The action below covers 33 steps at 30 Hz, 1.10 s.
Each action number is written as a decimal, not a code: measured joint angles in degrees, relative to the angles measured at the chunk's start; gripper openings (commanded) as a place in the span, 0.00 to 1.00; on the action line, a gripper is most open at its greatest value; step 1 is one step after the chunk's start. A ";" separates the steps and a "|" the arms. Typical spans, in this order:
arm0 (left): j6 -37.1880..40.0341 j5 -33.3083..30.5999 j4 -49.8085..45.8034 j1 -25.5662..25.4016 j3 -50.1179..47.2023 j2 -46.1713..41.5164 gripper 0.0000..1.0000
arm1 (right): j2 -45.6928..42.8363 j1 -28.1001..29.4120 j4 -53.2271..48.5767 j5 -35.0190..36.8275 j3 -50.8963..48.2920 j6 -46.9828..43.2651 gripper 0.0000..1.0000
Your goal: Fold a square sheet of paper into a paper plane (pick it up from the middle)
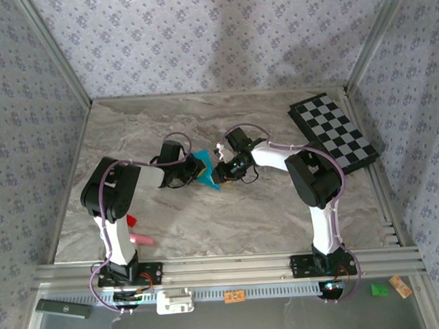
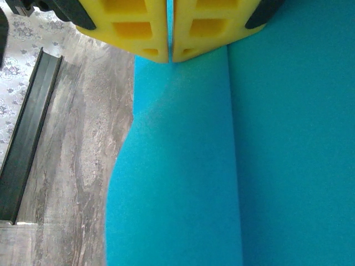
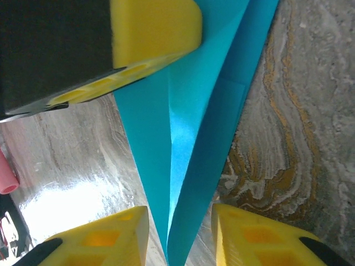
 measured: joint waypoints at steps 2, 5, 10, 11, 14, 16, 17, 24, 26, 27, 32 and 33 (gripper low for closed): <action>0.00 0.17 0.04 0.09 0.11 0.17 0.11 | 0.24 0.00 -0.59 0.00 0.09 0.00 0.34; -0.02 0.28 0.07 0.09 0.22 0.24 0.12 | 0.59 0.00 -1.38 0.02 0.35 -0.02 0.32; -0.04 0.39 0.11 0.09 0.37 0.24 0.13 | 1.07 -0.07 -1.92 0.09 0.63 -0.04 0.27; -0.07 0.39 0.09 0.09 0.42 0.24 0.13 | 1.18 -0.11 -2.05 0.11 0.72 -0.04 0.27; -0.22 0.42 0.09 0.09 0.48 0.24 0.14 | 1.33 -0.20 -2.27 0.26 0.87 -0.04 0.24; -0.24 0.44 0.11 0.09 0.48 0.24 0.14 | 1.42 -0.24 -2.43 0.44 0.96 -0.04 0.23; -0.42 0.44 0.11 0.09 0.50 0.24 0.14 | 1.46 -0.24 -2.47 0.46 0.98 -0.04 0.23; -0.42 1.03 0.35 0.09 0.72 0.26 0.15 | 1.79 -0.37 -2.73 0.48 1.20 -0.07 0.19; -0.42 1.38 0.48 0.09 0.96 0.26 0.16 | 1.90 -0.46 -2.86 0.46 1.29 -0.09 0.19; -0.42 1.53 0.46 0.09 1.16 0.26 0.16 | 1.95 -0.50 -2.93 0.46 1.33 -0.09 0.18; -0.39 1.97 0.50 0.09 1.90 0.48 0.16 | 2.08 -0.52 -3.10 0.48 1.44 -0.11 0.17; -0.37 1.97 0.48 0.09 2.01 0.59 0.16 | 2.08 -0.52 -3.13 0.48 1.46 -0.11 0.17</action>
